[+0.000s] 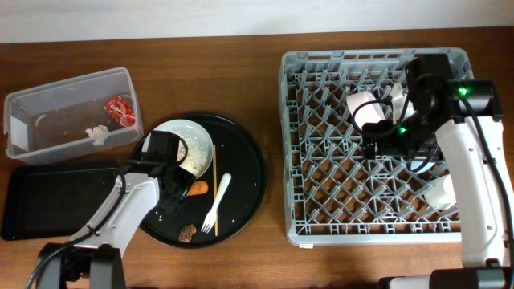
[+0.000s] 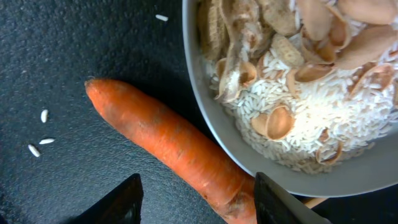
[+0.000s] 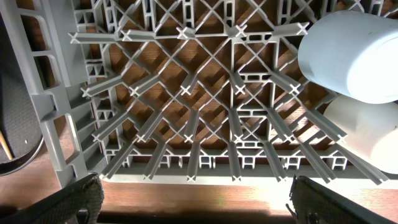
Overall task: Sort waste into correct bins and load items into the dishwasher rack
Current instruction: 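Grasp the orange carrot on the plate with the left gripper, then carry the carrot left and drop it onto the black tray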
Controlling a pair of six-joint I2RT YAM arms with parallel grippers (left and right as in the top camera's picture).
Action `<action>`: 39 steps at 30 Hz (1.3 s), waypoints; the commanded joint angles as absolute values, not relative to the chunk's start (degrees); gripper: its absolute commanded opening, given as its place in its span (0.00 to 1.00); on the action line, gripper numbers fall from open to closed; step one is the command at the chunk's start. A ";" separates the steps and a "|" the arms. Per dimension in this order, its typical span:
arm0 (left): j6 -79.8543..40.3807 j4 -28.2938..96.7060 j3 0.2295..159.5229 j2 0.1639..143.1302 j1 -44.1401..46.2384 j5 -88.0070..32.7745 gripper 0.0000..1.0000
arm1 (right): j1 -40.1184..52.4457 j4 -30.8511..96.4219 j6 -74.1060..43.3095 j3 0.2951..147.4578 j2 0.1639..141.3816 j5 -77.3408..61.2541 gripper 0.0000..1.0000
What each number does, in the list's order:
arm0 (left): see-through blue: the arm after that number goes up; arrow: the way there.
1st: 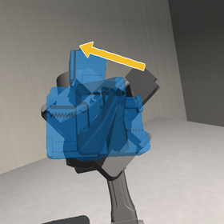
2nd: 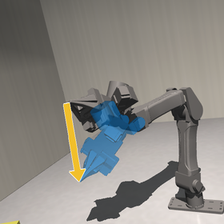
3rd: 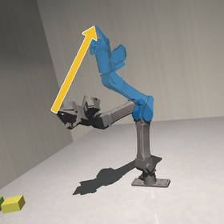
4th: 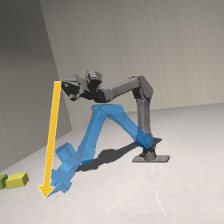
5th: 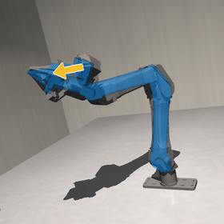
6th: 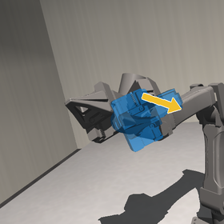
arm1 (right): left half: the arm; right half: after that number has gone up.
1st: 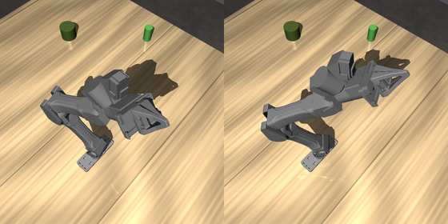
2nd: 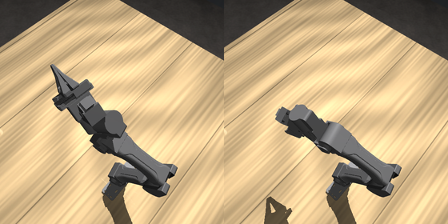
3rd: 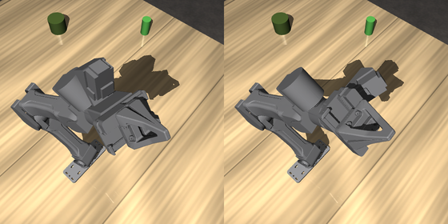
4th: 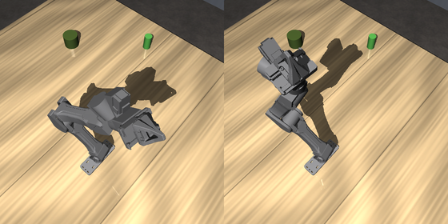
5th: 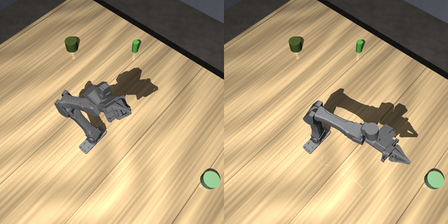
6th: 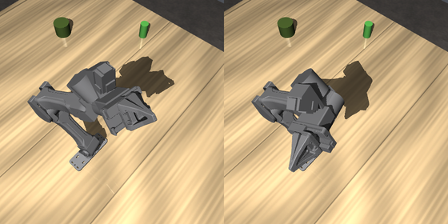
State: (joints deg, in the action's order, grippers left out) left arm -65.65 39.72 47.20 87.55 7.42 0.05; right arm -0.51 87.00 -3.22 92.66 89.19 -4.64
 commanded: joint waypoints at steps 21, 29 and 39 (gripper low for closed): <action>-64.45 45.43 44.66 87.55 8.47 -1.89 0.58 | -0.73 87.02 -3.20 92.14 89.19 -5.39 0.99; -64.42 39.18 40.10 87.55 8.47 -1.69 0.52 | -0.73 87.05 -3.20 92.14 89.19 -5.39 0.99; -56.80 39.77 44.38 86.67 8.32 -1.69 0.00 | -0.73 87.05 -3.20 92.14 89.19 -5.39 0.99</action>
